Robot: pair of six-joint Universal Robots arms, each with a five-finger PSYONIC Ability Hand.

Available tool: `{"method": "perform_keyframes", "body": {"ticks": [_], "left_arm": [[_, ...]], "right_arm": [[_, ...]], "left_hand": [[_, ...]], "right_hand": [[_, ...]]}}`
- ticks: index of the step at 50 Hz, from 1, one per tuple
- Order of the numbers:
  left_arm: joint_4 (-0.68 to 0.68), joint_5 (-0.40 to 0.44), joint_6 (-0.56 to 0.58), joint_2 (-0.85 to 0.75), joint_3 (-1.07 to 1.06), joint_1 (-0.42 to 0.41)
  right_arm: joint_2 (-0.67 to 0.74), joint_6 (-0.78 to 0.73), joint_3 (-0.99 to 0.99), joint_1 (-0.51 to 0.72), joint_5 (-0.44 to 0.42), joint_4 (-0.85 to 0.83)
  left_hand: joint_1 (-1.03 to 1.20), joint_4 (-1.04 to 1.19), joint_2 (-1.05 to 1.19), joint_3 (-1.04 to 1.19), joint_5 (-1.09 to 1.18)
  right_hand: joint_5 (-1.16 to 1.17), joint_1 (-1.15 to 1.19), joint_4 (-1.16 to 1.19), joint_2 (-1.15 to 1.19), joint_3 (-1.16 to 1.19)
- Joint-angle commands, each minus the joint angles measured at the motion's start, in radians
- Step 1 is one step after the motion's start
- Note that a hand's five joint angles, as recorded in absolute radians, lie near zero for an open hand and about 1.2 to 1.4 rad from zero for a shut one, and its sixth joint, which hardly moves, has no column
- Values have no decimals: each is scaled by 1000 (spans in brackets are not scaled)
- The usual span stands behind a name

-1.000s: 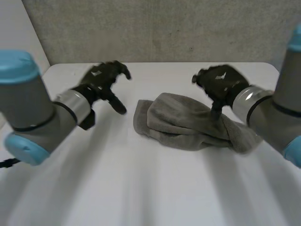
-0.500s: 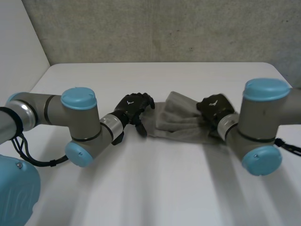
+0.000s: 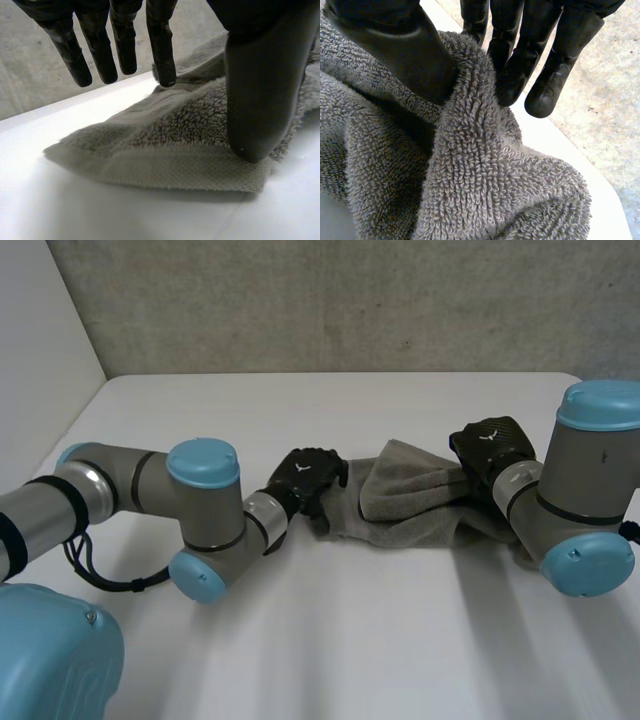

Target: Fold the towel.

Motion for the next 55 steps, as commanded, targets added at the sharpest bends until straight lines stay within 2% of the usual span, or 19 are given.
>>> {"method": "perform_keyframes", "body": {"ticks": [1,2,4,6,13,15,24,29,34,36,40,43,45,46,48,50,51,53,55], "left_arm": [[-5,2,2,0,-2,-25],[-5,2,2,0,-2,-25],[-8,-3,3,6,0,-25],[-12,-6,3,12,-2,-25],[-58,-49,29,97,-26,10],[-87,-77,58,174,-75,77],[-81,-71,94,433,-312,230],[-83,-14,94,554,-464,306],[-80,162,95,705,-718,369],[-78,208,95,731,-778,378],[-69,285,97,765,-884,383],[-58,336,98,795,-964,384],[-49,362,103,810,-1013,388],[-49,362,103,810,-1013,388],[-52,365,147,813,-1017,395],[-55,365,189,816,-1008,403],[-58,364,242,822,-996,414],[-61,360,281,828,-981,429],[-69,357,313,836,-961,441]], "right_arm": [[-3,2,-6,-7,3,1],[-3,2,-6,-7,3,1],[-19,8,-9,-13,3,1],[-29,15,-11,-15,3,1],[-100,47,-14,-40,1,9],[-118,47,-15,-41,1,22],[-189,59,0,-37,-12,194],[-209,55,92,-32,-37,240],[-269,5,199,-40,-120,256],[-295,-65,254,-40,-176,271],[-309,-153,296,-41,-206,308],[-313,-250,319,-35,-212,375],[-318,-288,324,-33,-216,404],[-325,-306,325,-33,-218,423],[-333,-317,322,-30,-219,435],[-348,-317,307,-29,-221,435],[-349,-317,307,-29,-221,435],[-365,-312,281,-27,-221,427],[-368,-301,261,-27,-219,415]], "left_hand": [[428,440,437,436,425],[431,442,440,438,427],[895,907,904,903,892],[976,987,985,983,972],[977,988,986,984,973],[977,988,986,984,973],[977,988,986,984,973],[977,988,986,984,973],[977,988,986,984,973],[977,988,986,984,973],[956,968,965,964,953],[821,832,830,829,818],[518,529,527,525,514],[516,527,525,523,513],[124,135,133,131,121],[21,32,30,28,18],[-82,-71,-73,-75,-85],[-156,-144,-147,-148,-159],[-182,-171,-173,-175,-186]], "right_hand": [[82,99,59,99,69],[82,99,59,99,69],[82,99,59,99,69],[82,99,59,99,69],[82,99,59,99,69],[82,99,59,99,69],[82,99,59,99,69],[82,99,59,99,69],[82,99,59,99,69],[82,99,59,99,69],[82,99,59,99,69],[82,99,59,99,69],[82,99,59,99,69],[82,99,59,99,69],[66,82,42,83,53],[-390,-373,-413,-373,-403],[-392,-376,-416,-375,-405],[-696,-680,-720,-679,-709],[-788,-771,-811,-771,-801]]}}
